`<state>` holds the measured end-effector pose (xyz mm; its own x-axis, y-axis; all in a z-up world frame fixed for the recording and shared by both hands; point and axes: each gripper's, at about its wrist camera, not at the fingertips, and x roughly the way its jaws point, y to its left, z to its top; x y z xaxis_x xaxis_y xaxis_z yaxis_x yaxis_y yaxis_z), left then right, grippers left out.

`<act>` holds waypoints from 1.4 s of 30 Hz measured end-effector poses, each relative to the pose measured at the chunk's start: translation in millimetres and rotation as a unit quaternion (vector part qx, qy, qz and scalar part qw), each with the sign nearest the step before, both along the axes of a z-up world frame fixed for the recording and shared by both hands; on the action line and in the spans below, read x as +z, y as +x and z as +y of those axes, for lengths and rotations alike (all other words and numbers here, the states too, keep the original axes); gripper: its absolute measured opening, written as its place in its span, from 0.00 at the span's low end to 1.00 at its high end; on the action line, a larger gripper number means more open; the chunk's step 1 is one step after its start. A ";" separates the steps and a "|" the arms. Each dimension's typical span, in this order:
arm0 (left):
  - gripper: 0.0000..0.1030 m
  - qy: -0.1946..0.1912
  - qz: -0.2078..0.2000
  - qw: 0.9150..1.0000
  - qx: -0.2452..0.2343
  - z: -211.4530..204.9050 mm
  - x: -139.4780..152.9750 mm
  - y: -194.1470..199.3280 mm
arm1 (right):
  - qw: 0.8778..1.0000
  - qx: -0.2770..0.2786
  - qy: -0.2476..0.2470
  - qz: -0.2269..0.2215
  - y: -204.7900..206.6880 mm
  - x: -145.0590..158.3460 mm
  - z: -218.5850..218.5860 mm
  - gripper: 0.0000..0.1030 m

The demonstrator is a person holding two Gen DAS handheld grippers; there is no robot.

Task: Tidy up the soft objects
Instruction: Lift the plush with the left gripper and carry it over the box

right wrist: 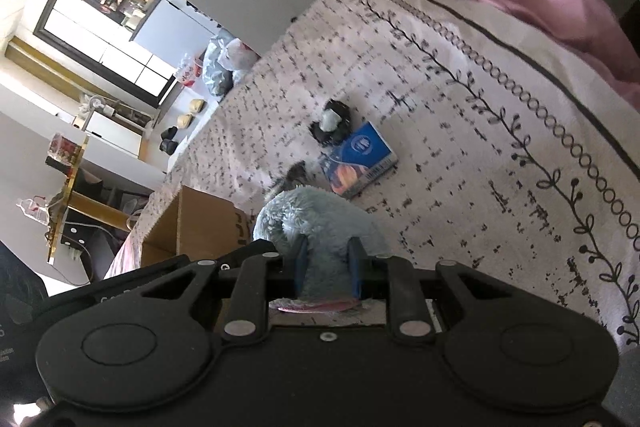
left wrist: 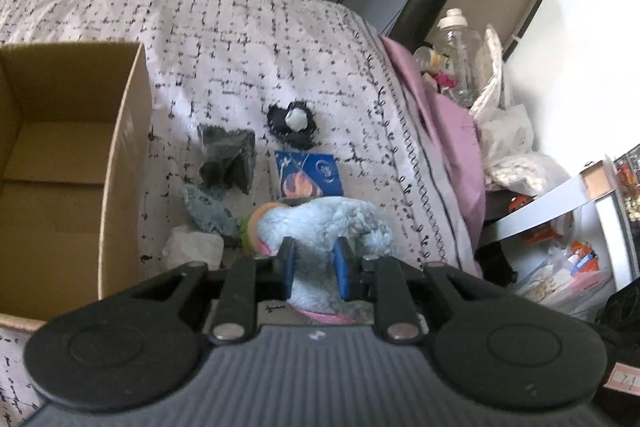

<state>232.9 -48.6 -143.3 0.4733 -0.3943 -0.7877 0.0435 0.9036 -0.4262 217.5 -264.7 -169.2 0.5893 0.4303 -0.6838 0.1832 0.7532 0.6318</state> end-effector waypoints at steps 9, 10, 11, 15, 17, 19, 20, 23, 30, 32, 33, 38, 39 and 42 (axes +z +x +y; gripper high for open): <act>0.19 -0.009 -0.036 0.999 0.004 17.9 26.6 -3.0 | 0.999 0.010 -0.007 -0.037 3.3 31.1 15.0 0.21; 0.19 -0.011 -0.037 0.999 0.008 21.1 29.2 -3.1 | 0.999 0.012 -0.010 -0.041 4.5 35.1 18.3 0.21; 0.19 -0.012 -0.039 0.999 0.010 23.6 31.6 -3.4 | 0.999 0.013 -0.011 -0.045 5.5 38.8 21.4 0.21; 0.19 -0.010 -0.053 0.999 0.008 35.4 42.4 -6.8 | 0.998 0.018 -0.015 -0.058 7.1 51.6 32.7 0.21; 0.19 -0.013 -0.054 0.998 0.010 43.6 44.9 -8.7 | 0.998 0.022 -0.014 -0.064 7.5 56.8 39.4 0.21; 0.19 -0.015 -0.054 0.998 0.015 52.3 47.2 -11.0 | 0.997 0.030 -0.014 -0.070 7.4 61.6 47.7 0.21; 0.19 -0.015 -0.055 0.998 0.017 57.3 48.3 -12.5 | 0.997 0.033 -0.015 -0.073 7.5 63.9 52.1 0.21; 0.19 -0.016 -0.058 0.998 0.022 69.5 51.2 -17.1 | 0.996 0.043 -0.019 -0.080 6.9 70.4 66.0 0.21; 0.19 -0.020 -0.068 0.997 0.038 95.6 58.0 -28.5 | 0.994 0.055 -0.020 -0.088 3.1 77.6 91.4 0.21; 0.19 -0.022 -0.071 0.996 0.043 103.1 60.0 -31.3 | 0.994 0.058 -0.021 -0.092 0.7 79.7 98.2 0.21; 0.19 -0.024 -0.073 0.996 0.047 107.3 61.4 -32.7 | 0.993 0.061 -0.022 -0.094 -0.1 81.1 102.0 0.21; 0.19 -0.024 -0.082 0.994 0.063 127.6 66.4 -40.0 | 0.992 0.071 -0.023 -0.097 -3.4 84.2 122.4 0.21; 0.19 -0.024 -0.083 0.994 0.067 132.3 66.8 -41.2 | 0.992 0.073 -0.022 -0.098 -4.1 84.1 125.2 0.21; 0.19 -0.024 -0.086 0.993 0.078 144.8 66.7 -44.9 | 0.992 0.079 -0.021 -0.098 -6.4 82.9 138.7 0.21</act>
